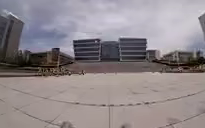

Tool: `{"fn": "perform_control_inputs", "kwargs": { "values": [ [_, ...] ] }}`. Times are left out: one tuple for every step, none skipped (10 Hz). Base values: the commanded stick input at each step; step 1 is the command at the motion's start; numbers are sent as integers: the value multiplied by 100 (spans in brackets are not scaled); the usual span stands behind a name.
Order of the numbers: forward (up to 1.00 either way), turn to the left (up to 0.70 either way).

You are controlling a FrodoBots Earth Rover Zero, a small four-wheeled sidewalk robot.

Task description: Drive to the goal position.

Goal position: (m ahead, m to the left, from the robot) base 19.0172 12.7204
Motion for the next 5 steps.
{"fn": "perform_control_inputs", "kwargs": {
  "values": [
    [70, -5],
    [70, 0],
    [70, 0],
    [70, 0],
    [70, 0]
  ]
}}
